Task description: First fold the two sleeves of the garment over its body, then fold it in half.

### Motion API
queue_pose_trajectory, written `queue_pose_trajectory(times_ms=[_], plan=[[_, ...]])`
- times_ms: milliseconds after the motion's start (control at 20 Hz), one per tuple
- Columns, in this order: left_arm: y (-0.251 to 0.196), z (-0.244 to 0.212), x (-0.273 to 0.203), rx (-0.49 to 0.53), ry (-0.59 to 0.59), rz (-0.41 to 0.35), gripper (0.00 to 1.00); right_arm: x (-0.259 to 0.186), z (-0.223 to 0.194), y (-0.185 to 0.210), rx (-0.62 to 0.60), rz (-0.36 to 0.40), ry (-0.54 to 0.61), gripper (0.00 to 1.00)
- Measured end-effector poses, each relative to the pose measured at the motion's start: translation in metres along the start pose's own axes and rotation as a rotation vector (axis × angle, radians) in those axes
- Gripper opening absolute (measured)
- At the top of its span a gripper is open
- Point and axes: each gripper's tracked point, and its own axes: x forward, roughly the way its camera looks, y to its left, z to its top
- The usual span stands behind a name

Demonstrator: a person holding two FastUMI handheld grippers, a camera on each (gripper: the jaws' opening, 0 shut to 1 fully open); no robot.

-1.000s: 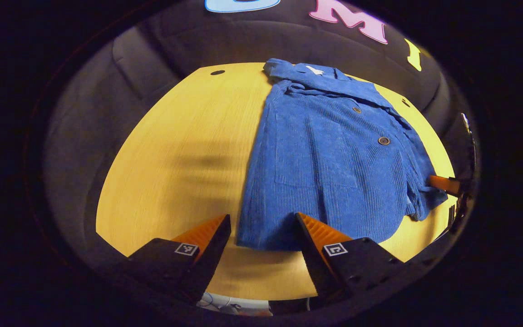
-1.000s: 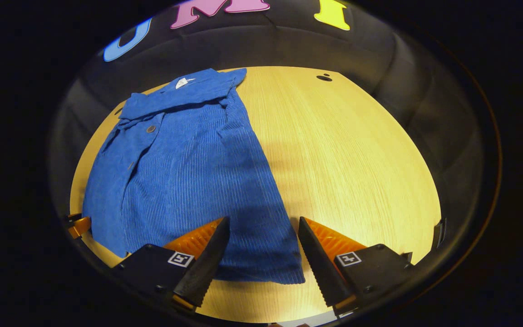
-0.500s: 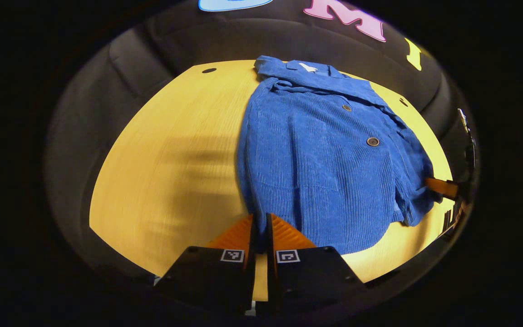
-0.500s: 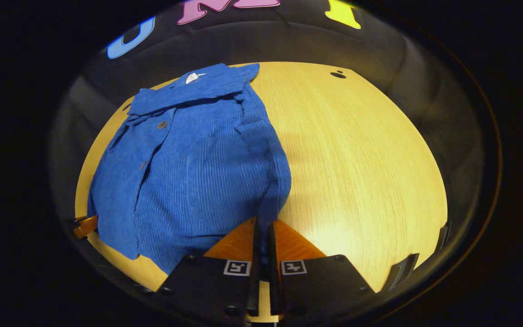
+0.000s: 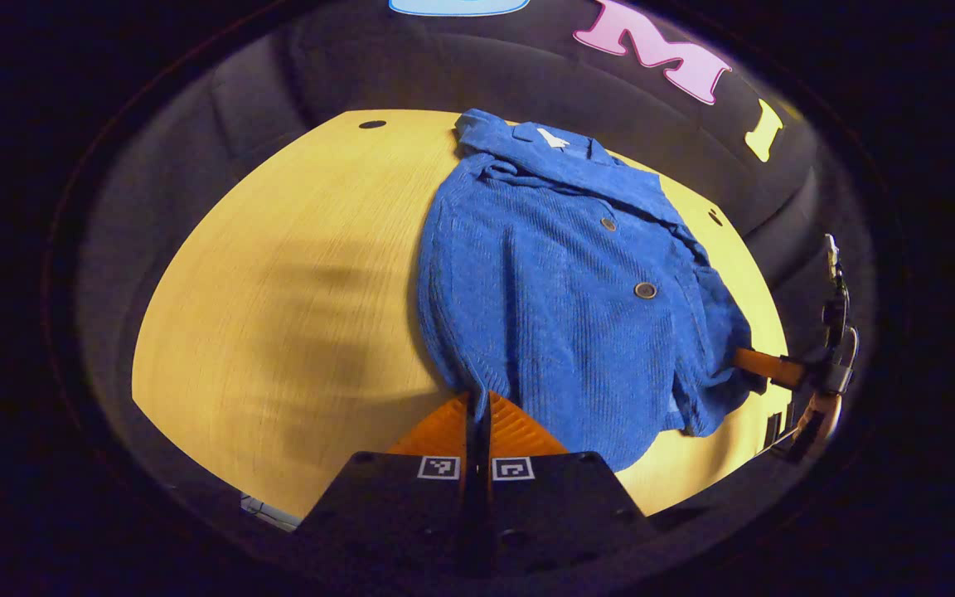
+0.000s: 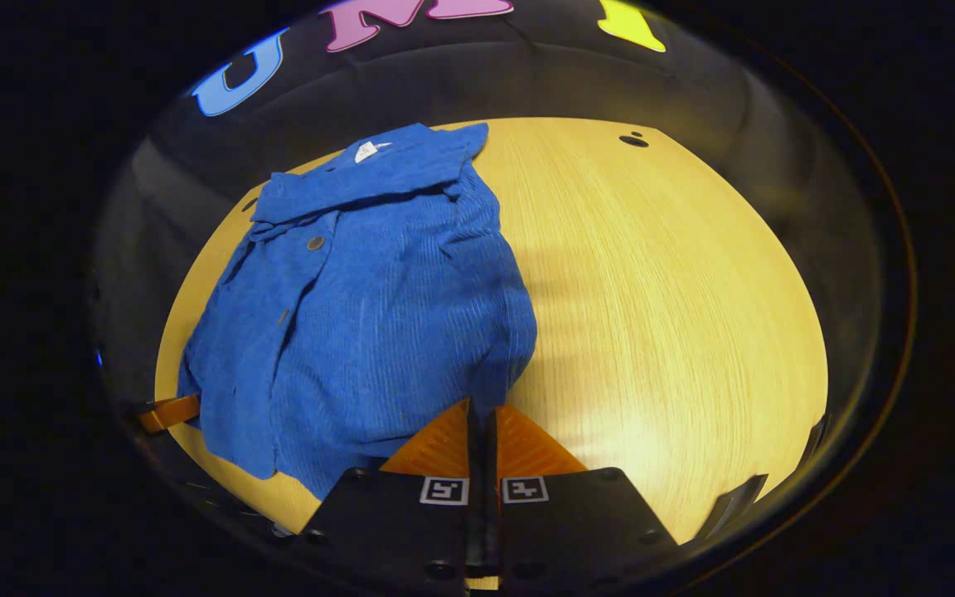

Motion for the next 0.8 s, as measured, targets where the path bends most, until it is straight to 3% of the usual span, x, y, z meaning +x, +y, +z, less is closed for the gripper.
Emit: queue_pose_trajectory(times_ms=[400, 600, 800], plan=[[-0.026, 0.127, -0.024, 0.054, -0.160, -0.105, 0.00, -0.018, 0.145, 0.043, -0.025, 0.106, -0.223, 0.01], [-0.027, 0.222, -0.021, 0.078, -0.287, -0.117, 0.00, -0.015, 0.244, 0.060, -0.016, 0.159, -0.347, 0.00], [-0.018, 0.332, 0.007, 0.137, -0.465, -0.079, 0.00, 0.012, 0.343, 0.068, -0.055, 0.166, -0.470, 0.00]])
